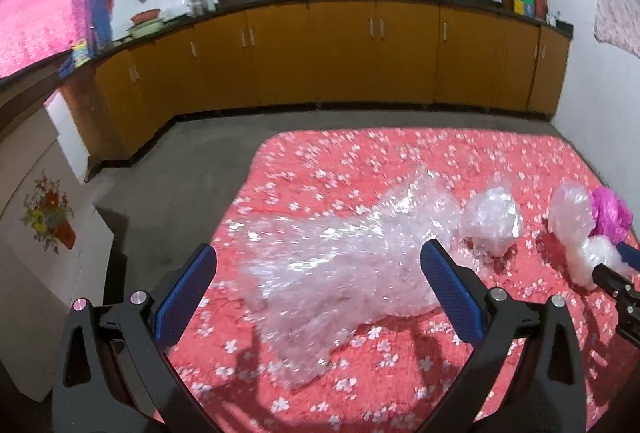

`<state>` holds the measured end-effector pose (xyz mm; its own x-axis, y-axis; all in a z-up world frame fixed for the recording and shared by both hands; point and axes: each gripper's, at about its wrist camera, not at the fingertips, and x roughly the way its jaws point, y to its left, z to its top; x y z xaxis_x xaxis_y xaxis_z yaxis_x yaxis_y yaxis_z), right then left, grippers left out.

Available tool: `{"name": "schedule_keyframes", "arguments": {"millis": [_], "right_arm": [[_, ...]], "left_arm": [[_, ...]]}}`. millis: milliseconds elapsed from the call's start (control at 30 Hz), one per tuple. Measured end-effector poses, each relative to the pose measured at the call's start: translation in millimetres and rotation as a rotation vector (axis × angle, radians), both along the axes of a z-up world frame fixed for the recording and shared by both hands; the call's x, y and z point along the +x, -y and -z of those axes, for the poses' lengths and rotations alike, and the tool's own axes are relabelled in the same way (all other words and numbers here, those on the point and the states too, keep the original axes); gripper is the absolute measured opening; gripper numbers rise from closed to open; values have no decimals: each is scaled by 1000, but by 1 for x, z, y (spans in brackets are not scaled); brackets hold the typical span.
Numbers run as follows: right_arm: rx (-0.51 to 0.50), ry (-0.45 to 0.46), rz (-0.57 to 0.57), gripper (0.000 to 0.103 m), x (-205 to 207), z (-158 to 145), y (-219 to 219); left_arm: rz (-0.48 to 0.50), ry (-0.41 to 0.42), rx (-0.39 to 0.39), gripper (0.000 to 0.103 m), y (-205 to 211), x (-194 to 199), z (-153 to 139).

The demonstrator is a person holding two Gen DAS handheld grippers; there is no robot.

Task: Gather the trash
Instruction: 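Grasp the bubble wrap with the left gripper while the right grasps the white bag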

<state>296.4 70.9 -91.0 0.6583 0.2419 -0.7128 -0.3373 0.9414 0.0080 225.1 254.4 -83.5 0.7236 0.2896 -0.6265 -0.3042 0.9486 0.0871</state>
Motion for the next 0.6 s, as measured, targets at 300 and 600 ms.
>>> {"name": "schedule_keyframes", "arguments": {"millis": [300,600], "right_arm": [[5,-33,-19,53,6,4,0],[12,-58,-24,41,5,7,-3]], "left_arm": [[33,-75,-70,85,1,16,22],[43,-88,-136,51,2,17,29]]}}
